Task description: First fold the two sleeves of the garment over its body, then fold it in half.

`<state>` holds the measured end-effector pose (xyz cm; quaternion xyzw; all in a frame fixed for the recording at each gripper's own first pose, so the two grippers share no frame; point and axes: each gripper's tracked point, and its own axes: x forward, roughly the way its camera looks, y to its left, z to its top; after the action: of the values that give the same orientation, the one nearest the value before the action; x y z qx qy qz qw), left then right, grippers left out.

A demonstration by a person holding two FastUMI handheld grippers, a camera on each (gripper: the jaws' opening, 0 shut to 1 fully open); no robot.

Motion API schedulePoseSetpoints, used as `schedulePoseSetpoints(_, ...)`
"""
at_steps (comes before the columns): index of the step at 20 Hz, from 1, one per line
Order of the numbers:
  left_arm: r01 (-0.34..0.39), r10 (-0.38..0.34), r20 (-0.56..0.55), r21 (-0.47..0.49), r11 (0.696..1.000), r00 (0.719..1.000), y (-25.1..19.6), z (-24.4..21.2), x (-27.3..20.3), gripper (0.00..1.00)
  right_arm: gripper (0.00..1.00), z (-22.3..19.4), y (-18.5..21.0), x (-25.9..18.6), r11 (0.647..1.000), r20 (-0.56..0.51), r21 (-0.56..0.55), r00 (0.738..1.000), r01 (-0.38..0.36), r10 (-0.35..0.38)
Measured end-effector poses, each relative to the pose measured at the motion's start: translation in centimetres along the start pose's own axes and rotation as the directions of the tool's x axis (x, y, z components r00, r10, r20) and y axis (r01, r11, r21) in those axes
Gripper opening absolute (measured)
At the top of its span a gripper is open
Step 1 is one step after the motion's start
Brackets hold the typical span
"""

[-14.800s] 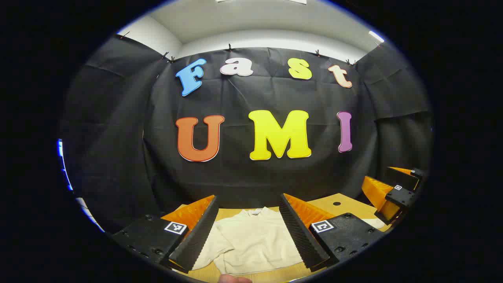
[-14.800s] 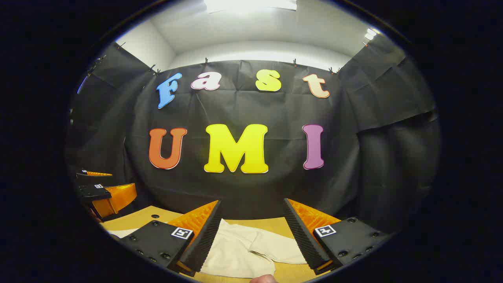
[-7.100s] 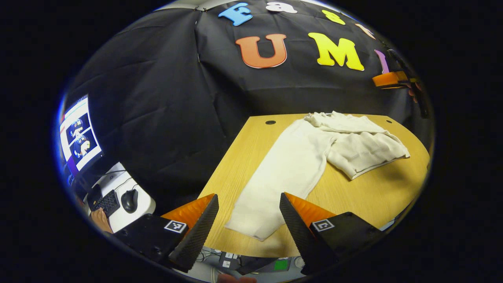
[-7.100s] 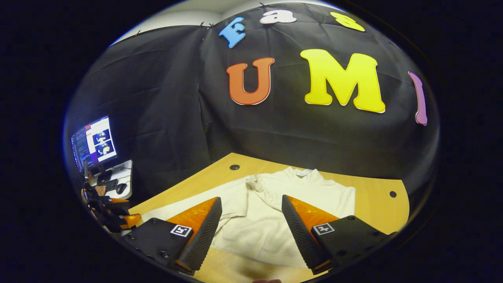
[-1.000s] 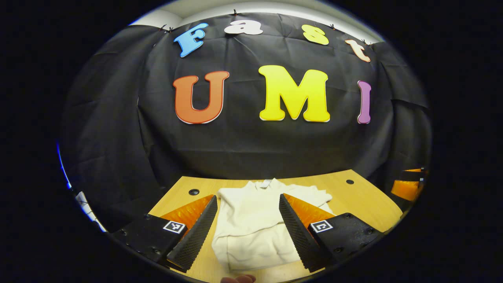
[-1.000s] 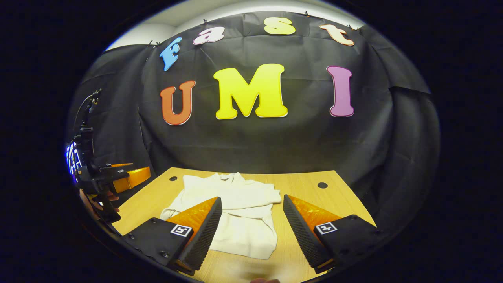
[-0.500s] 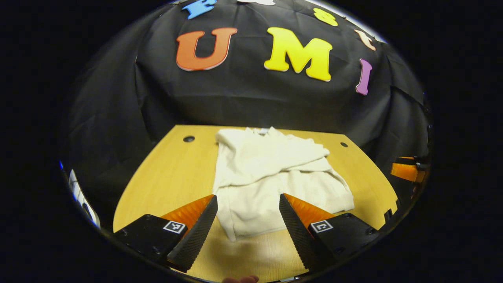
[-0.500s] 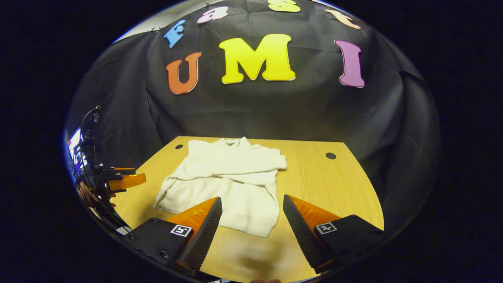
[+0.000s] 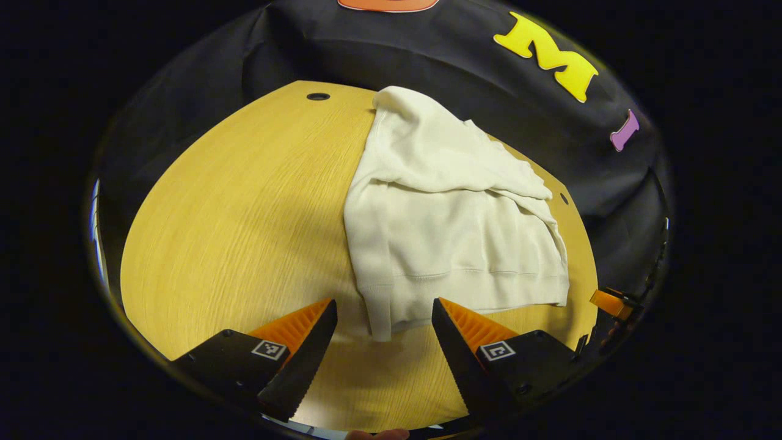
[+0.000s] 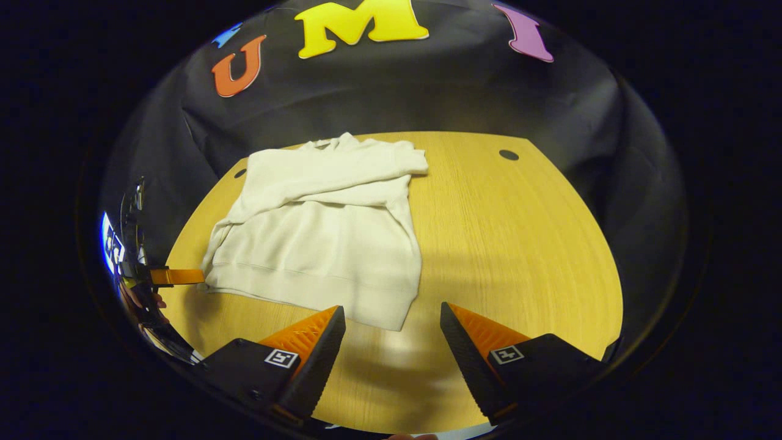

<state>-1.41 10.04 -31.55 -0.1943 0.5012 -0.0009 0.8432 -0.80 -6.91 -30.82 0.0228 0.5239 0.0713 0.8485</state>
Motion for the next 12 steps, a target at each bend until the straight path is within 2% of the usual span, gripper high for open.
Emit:
schedulePoseSetpoints(1, 0.004, -0.004, -0.009, 0.003, 1.000, 1.000, -0.2, -0.1, 0.4, 0.99, 0.94, -0.5, 0.1, 0.9, 1.000, -0.031, 0.012, 1.000, 0.002, -0.002)
schedulePoseSetpoints(2, 0.000, 0.000, -0.019, 0.003, 1.000, 1.000, -0.2, 0.0, 0.6, 0.98, 0.98, -1.0, 0.3, 2.3, 1.000, -0.063, 0.021, 0.998, 0.011, -0.010)
schedulePoseSetpoints(4, 0.001, -0.001, -0.014, 0.023, 1.000, 1.000, -0.4, 0.5, 1.1, 0.97, 0.94, -1.8, 0.5, 4.2, 0.999, -0.120, 0.033, 0.992, 0.037, -0.033)
schedulePoseSetpoints(5, 0.000, 0.001, -0.022, 0.033, 0.999, 1.000, -0.5, 0.3, 1.2, 0.98, 0.98, -2.1, 0.5, 4.9, 0.998, -0.144, 0.038, 0.989, 0.051, -0.045)
schedulePoseSetpoints(8, -0.014, 0.017, -0.044, 0.067, 0.998, 0.999, -0.7, 0.1, 1.3, 0.95, 0.94, -2.0, 0.6, 5.3, 0.996, -0.147, -0.003, 0.986, 0.085, -0.084)
schedulePoseSetpoints(9, -0.030, 0.034, -0.042, 0.077, 0.997, 0.999, -0.3, 0.2, 1.6, 0.89, 0.90, -1.9, 0.9, 5.7, 0.997, -0.142, -0.007, 0.987, 0.077, -0.078)
schedulePoseSetpoints(10, -0.041, 0.044, -0.036, 0.085, 0.996, 0.998, -0.1, 0.3, 1.7, 0.85, 0.80, -1.7, 1.1, 5.6, 0.998, -0.138, 0.001, 0.988, 0.071, -0.070)
schedulePoseSetpoints(11, -0.056, 0.059, -0.024, 0.096, 0.994, 0.998, 0.4, 0.4, 1.8, 0.74, 0.67, -1.6, 1.2, 5.7, 0.998, -0.136, 0.019, 0.989, 0.061, -0.058)
schedulePoseSetpoints(12, -0.082, 0.084, -0.015, 0.096, 0.992, 0.996, 1.3, 0.6, 1.6, 0.66, 0.59, -1.4, 1.3, 5.7, 0.998, -0.128, 0.052, 0.991, 0.046, -0.039)
